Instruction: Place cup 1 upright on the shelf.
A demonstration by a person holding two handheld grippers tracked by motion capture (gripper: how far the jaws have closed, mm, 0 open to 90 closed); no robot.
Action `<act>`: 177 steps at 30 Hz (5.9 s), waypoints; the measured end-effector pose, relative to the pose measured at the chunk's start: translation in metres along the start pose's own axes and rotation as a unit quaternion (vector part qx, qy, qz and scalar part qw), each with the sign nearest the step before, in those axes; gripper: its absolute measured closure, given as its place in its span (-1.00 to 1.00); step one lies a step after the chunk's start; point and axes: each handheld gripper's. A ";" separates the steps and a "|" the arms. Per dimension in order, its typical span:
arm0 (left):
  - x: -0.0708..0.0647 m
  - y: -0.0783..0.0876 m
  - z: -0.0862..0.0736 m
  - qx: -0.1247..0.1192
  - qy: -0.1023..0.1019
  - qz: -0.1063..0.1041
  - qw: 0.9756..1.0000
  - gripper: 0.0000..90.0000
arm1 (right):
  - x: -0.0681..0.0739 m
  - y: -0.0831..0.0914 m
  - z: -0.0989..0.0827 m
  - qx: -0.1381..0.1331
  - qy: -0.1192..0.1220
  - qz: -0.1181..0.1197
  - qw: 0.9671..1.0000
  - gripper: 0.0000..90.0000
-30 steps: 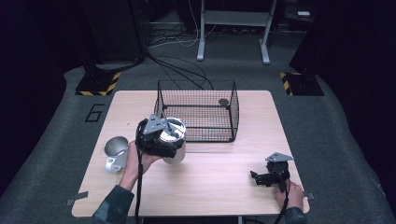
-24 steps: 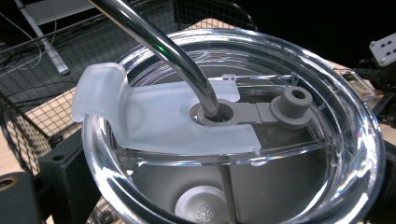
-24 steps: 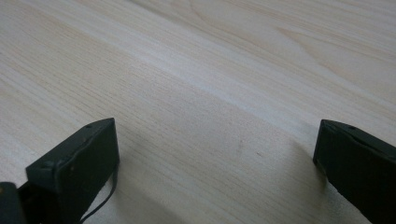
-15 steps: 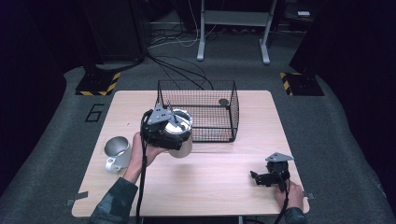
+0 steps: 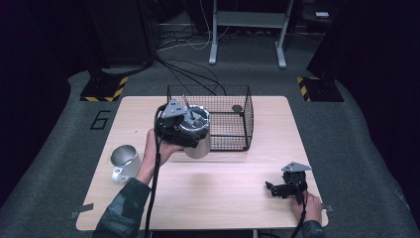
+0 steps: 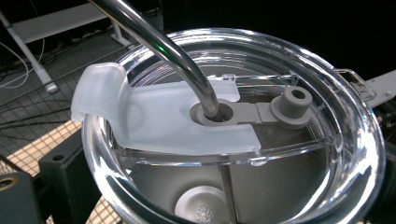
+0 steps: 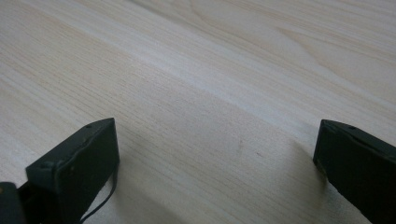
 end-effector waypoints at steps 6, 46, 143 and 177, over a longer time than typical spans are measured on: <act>0.001 -0.006 0.012 -0.003 -0.006 -0.002 1.000 -0.91 | 0.000 0.000 0.000 0.000 0.000 0.000 1.000 -1.00; 0.040 -0.073 0.063 0.004 -0.010 0.038 0.999 -0.91 | 0.000 0.000 0.000 0.001 -0.002 0.002 1.000 -1.00; 0.049 -0.218 -0.003 0.049 0.074 0.064 0.994 -0.92 | -0.001 0.000 0.000 0.000 0.003 0.001 1.000 -1.00; 0.033 -0.154 0.002 0.037 0.062 0.033 0.997 -1.00 | 0.000 0.000 0.000 -0.001 0.003 0.000 1.000 -1.00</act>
Point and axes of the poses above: each handheld gripper's, and its own axes: y roughly backward along the jaws, z roughly out of its top, x roughly to its left, and after that the axes turned 11 degrees about -z, right-handed
